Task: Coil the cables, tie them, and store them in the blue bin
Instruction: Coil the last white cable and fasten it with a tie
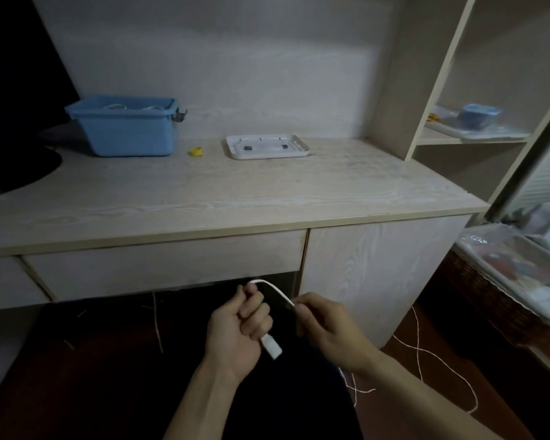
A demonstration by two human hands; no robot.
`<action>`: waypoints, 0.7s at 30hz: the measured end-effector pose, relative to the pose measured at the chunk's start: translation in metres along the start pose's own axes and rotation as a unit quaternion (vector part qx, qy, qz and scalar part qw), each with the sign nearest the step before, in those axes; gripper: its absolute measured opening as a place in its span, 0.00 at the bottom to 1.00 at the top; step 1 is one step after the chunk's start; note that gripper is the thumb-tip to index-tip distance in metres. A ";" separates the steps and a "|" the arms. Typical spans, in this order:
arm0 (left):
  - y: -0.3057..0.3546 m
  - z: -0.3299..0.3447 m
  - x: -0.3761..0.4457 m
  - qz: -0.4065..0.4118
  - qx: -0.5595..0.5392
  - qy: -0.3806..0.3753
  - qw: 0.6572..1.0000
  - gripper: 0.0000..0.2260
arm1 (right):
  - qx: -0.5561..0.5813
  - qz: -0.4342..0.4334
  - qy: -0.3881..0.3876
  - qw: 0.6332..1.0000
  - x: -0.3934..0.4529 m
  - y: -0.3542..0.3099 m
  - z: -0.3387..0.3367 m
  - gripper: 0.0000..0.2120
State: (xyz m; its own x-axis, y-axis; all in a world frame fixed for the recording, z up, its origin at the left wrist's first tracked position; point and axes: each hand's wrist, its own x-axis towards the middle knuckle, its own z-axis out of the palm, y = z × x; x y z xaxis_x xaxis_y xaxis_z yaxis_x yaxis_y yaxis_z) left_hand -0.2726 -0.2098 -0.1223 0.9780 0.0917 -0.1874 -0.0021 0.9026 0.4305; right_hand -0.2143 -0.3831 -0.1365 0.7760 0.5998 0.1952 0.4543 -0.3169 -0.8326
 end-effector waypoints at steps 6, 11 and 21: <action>0.007 -0.007 0.004 0.096 -0.019 0.068 0.993 0.19 | -0.111 0.037 -0.141 0.983 -0.016 0.017 0.012 0.11; -0.015 -0.025 0.015 0.147 0.116 0.131 0.974 0.10 | -0.237 0.009 -0.252 0.938 -0.016 0.018 0.032 0.10; -0.026 -0.053 0.000 0.079 0.696 0.039 0.712 0.14 | -0.146 -0.047 -0.137 0.979 0.000 0.018 0.023 0.05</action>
State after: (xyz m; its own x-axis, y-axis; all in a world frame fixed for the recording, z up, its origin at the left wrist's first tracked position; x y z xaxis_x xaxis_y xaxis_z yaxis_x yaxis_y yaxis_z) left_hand -0.2835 -0.2112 -0.1799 0.9737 0.2184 -0.0643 0.1512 -0.4095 0.8997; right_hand -0.2158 -0.3720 -0.1632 0.5969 0.7978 0.0849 0.6544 -0.4229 -0.6268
